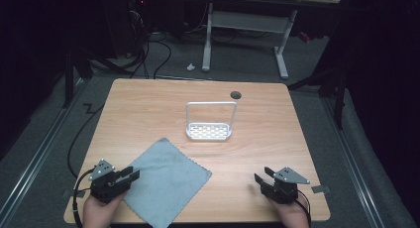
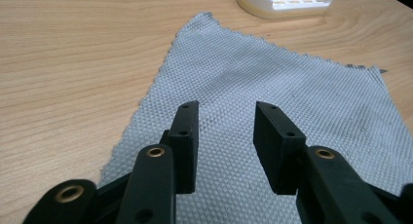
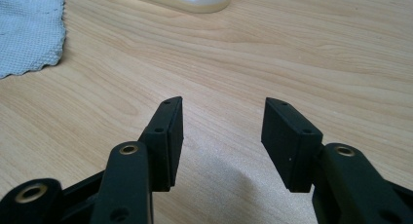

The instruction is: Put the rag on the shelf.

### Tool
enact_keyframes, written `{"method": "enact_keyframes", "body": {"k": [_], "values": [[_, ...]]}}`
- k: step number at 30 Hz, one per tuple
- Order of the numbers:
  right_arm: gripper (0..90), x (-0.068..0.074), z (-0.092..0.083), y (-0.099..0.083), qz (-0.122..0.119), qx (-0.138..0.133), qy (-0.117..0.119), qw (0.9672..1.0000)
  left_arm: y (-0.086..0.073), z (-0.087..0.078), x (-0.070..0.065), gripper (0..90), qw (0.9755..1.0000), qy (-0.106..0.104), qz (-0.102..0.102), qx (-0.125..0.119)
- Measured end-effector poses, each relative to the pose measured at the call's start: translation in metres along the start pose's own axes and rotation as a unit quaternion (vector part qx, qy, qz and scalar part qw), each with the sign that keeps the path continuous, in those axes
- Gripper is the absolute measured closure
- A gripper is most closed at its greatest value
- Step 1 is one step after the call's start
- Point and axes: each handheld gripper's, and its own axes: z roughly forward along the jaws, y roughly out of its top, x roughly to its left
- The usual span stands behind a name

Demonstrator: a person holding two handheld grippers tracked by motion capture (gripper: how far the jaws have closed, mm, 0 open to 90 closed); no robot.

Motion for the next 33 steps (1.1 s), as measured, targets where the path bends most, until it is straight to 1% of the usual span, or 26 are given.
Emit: {"method": "enact_keyframes", "body": {"k": [4, 5, 8, 10, 12, 13, 14, 15, 16, 18, 20, 22, 24, 25, 27, 28, 29, 30, 31, 33], "values": [[51.1, -0.001, -0.002, 0.000, -0.002, -0.002, 0.004, 1.0000, -0.001, 0.003, -0.004, 61.1, 0.9999, 0.002, 0.011, 0.009], [51.1, -0.001, -0.002, 0.000, -0.001, -0.002, 0.005, 1.0000, -0.001, 0.004, -0.005, 60.7, 0.9999, 0.000, 0.011, 0.009], [51.1, -0.002, -0.002, 0.000, -0.002, -0.002, 0.005, 1.0000, 0.000, 0.003, -0.009, 60.7, 0.9997, 0.000, 0.021, 0.008], [51.1, -0.003, -0.002, 0.000, -0.003, -0.002, 0.006, 1.0000, 0.001, 0.003, -0.012, 61.2, 0.9995, -0.008, 0.027, 0.012], [51.1, -0.003, -0.001, 0.000, -0.002, -0.002, 0.007, 1.0000, 0.001, 0.002, -0.019, 65.2, 0.9989, -0.021, 0.039, 0.017], [51.1, -0.002, -0.002, 0.000, -0.001, 0.000, 0.007, 1.0000, 0.001, 0.003, -0.023, 70.7, 0.9982, -0.026, 0.048, 0.026], [51.1, -0.002, -0.002, 0.000, -0.001, 0.000, 0.008, 1.0000, 0.002, 0.005, -0.028, 78.8, 0.9975, -0.027, 0.048, 0.045], [51.1, -0.001, -0.002, 0.000, -0.002, 0.001, 0.008, 1.0000, 0.002, 0.008, -0.031, 87.4, 0.9965, -0.039, 0.048, 0.057], [51.1, -0.001, -0.002, 0.000, -0.003, 0.001, 0.008, 1.0000, 0.001, 0.010, -0.035, 89.7, 0.9952, -0.045, 0.055, 0.068], [51.1, -0.001, -0.002, -0.001, -0.003, 0.001, 0.009, 1.0000, -0.001, 0.015, -0.043, 89.7, 0.9921, -0.046, 0.075, 0.089], [51.0, -0.001, -0.003, -0.001, -0.002, 0.000, 0.010, 1.0000, -0.003, 0.019, -0.049, 89.8, 0.9898, -0.045, 0.088, 0.102], [51.0, -0.001, -0.003, -0.001, 0.001, -0.001, 0.010, 0.9999, -0.004, 0.022, -0.055, 89.7, 0.9870, -0.039, 0.107, 0.113], [51.0, -0.001, -0.003, -0.001, 0.002, 0.000, 0.011, 0.9999, -0.005, 0.025, -0.060, 89.7, 0.9847, -0.036, 0.119, 0.122], [51.0, -0.001, -0.002, -0.001, 0.001, 0.001, 0.011, 0.9999, -0.005, 0.027, -0.062, 89.7, 0.9844, -0.038, 0.122, 0.121], [50.9, -0.001, -0.002, -0.001, 0.001, 0.001, 0.013, 0.9999, -0.004, 0.029, -0.068, 89.7, 0.9828, -0.040, 0.132, 0.123], [51.0, -0.001, -0.001, -0.001, 0.000, 0.001, 0.014, 0.9999, -0.004, 0.031, -0.071, 89.7, 0.9825, -0.042, 0.134, 0.123], [51.0, -0.001, -0.001, -0.001, -0.002, 0.001, 0.015, 0.9999, -0.003, 0.034, -0.074, 89.7, 0.9823, -0.048, 0.134, 0.122], [50.9, -0.001, 0.000, -0.001, -0.003, 0.001, 0.015, 0.9999, -0.003, 0.037, -0.079, 89.7, 0.9816, -0.053, 0.137, 0.122], [50.9, 0.000, 0.000, 0.000, -0.001, 0.003, 0.015, 0.9999, -0.002, 0.041, -0.084, 89.7, 0.9807, -0.057, 0.141, 0.123], [51.0, 0.001, 0.001, 0.000, -0.002, 0.003, 0.016, 0.9999, 0.000, 0.049, -0.096, 89.7, 0.9784, -0.074, 0.147, 0.125]]}}
